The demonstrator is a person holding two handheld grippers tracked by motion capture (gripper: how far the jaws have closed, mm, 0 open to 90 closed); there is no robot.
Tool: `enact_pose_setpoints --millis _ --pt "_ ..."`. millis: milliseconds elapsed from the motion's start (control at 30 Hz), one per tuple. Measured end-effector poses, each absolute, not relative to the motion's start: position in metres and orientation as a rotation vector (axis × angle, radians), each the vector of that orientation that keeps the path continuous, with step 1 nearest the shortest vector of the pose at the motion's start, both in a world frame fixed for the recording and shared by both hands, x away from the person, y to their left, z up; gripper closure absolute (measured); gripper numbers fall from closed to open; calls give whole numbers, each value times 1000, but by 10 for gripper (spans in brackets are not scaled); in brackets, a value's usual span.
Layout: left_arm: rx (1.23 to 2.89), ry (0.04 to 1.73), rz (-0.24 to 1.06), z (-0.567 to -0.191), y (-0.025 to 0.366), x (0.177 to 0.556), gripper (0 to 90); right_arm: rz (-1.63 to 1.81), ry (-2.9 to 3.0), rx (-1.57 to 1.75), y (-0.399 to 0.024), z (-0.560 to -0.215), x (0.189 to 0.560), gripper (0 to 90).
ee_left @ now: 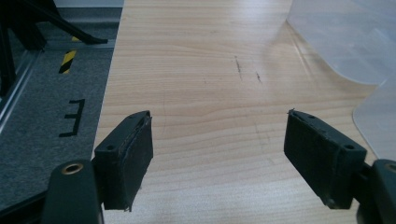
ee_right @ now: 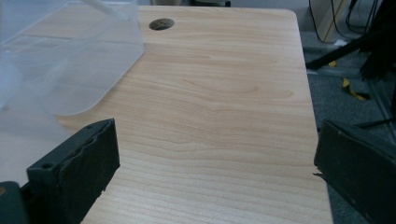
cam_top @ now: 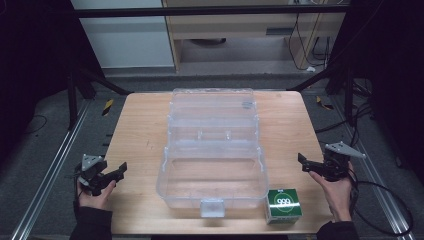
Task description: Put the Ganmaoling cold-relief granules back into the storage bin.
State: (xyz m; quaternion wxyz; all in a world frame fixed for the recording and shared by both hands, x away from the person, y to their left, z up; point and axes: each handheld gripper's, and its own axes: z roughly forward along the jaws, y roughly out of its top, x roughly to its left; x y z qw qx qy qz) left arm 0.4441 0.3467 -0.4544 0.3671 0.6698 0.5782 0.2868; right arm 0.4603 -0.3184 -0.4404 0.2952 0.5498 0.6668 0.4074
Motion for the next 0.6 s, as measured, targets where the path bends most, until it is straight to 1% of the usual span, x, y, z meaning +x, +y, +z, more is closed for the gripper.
enact_pose_setpoints --millis 133,333,400,500,600 --pt "1730 1482 728 -456 345 444 240 1125 1832 1413 -317 -425 458 44" --pt "1755 1478 696 -460 343 445 250 1159 1883 1340 -314 -399 455 51" --pt "1775 1468 705 -461 342 445 252 1175 1893 1307 -312 -390 454 56" --pt "1763 1481 687 -464 343 446 288 1188 1929 1239 -309 -381 450 57" --pt "1785 1493 675 -469 344 448 292 1174 1958 1197 -307 -376 446 59"
